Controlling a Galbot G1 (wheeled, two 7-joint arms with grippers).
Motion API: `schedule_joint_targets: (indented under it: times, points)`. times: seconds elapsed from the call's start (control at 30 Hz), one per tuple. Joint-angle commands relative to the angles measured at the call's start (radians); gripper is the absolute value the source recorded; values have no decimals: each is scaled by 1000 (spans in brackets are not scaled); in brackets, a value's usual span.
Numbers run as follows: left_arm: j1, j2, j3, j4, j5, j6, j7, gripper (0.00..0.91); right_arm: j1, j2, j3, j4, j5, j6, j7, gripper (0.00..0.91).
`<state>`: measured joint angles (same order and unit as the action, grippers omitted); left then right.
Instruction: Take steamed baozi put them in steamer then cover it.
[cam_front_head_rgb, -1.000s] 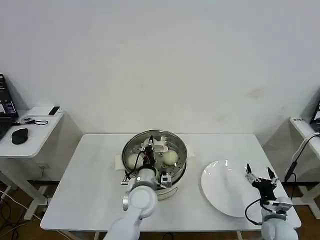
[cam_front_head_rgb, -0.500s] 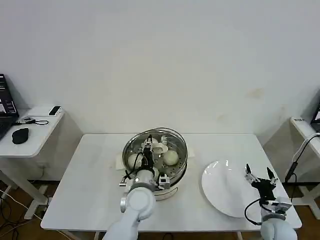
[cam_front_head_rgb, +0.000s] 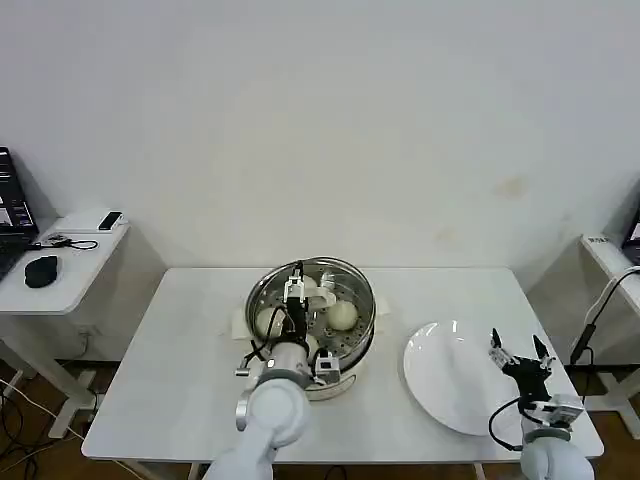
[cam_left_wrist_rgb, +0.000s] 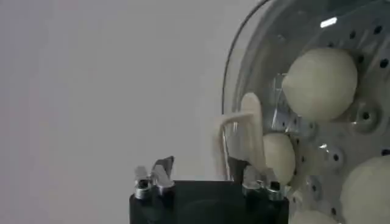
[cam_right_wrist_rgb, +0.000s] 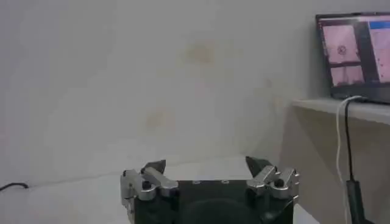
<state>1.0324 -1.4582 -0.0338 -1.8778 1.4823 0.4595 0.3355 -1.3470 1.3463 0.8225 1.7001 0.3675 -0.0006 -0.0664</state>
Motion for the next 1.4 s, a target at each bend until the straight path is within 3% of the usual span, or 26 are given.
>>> schedule_joint_targets:
  times: [0.03, 0.53, 0.93, 1.2, 1.4]
  points:
    - [5, 3, 6, -39, -18, -1, 13, 907, 0, -1, 1, -2, 0, 2, 0, 907]
    - [10, 9, 9, -62, -42, -2, 19, 907, 0, -1, 1, -2, -1, 1, 0, 907]
    - [76, 60, -10, -142, -60, -4, 51, 907, 4, -3, -8, -2, 0, -4, 0, 907]
    - [166, 121, -66, -328, -107, -4, 76, 907, -10, -6, -15, 29, 20, -40, -3, 907]
    - [256, 189, -196, -490, -248, -3, 102, 907, -13, -11, -33, 44, 21, -51, 0, 907]
